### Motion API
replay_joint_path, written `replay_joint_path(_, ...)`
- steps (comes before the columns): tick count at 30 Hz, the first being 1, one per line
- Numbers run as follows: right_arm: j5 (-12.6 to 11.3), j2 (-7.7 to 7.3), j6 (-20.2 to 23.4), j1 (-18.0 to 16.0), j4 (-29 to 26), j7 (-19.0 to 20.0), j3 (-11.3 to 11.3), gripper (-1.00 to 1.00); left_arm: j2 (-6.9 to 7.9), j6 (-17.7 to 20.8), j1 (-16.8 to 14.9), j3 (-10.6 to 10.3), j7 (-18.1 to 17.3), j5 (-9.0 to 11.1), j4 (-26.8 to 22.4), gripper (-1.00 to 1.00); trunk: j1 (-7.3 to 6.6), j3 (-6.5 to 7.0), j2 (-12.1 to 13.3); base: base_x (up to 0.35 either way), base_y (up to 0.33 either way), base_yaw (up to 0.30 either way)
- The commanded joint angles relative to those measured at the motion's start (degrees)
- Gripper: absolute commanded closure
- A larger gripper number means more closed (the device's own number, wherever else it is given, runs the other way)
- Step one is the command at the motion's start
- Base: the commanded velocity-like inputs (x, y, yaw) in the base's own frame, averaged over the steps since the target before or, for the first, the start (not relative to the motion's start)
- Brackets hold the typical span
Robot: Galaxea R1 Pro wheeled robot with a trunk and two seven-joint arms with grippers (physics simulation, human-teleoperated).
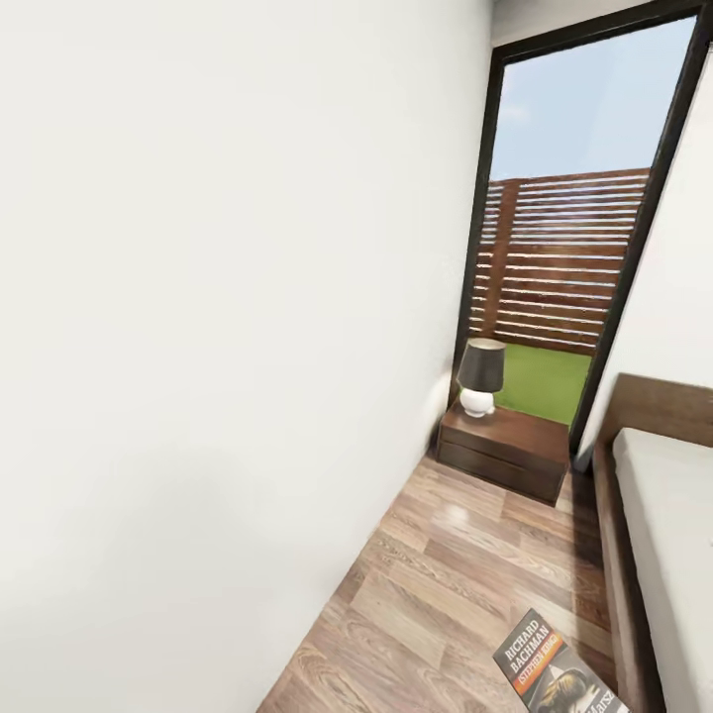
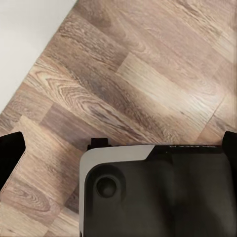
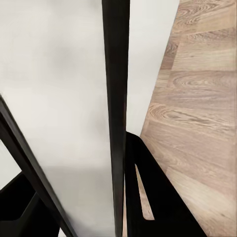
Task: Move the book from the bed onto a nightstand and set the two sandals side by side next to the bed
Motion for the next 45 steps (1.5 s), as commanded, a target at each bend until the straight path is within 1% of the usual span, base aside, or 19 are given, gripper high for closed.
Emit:
replay_joint_path(1, -0.52, 0.01, 0.13, -0.07, 0.16, 0.28, 0.48, 1.00, 0.02, -0.13, -0.02, -0.25, -0.29, 0.61, 0.06, -1.00, 0.04, -0.02, -0.03, 0.265, 0.073, -0.113)
replay_joint_path(10, -0.52, 0.01, 0.13, -0.07, 0.16, 0.32, 0.48, 1.00, 0.00, -0.13, -0.02, -0.25, -0.30, 0.61, 0.06, -1.00, 0.04, -0.01, -0.03, 0.302, 0.093, -0.022)
replay_joint_path(16, -0.52, 0.01, 0.13, -0.07, 0.16, 0.26, 0.48, 1.00, 0.02, -0.13, -0.01, -0.25, -0.31, 0.62, 0.06, -1.00, 0.04, -0.01, -0.03, 0.105, 0.025, -0.116)
replay_joint_path(41, -0.52, 0.01, 0.13, -0.07, 0.16, 0.24, 0.48, 1.00, 0.02, -0.13, -0.02, -0.25, -0.33, 0.62, 0.07, -1.00, 0.04, -0.01, -0.03, 0.002, 0.000, -0.293)
replay_joint_path(45, -0.52, -0.02, 0.13, -0.07, 0.16, 0.25, 0.48, 1.00, 0.02, -0.13, -0.02, -0.20, -0.34, 0.62, 0.06, -1.00, 0.04, -0.01, -0.03, 0.058, 0.143, -0.291)
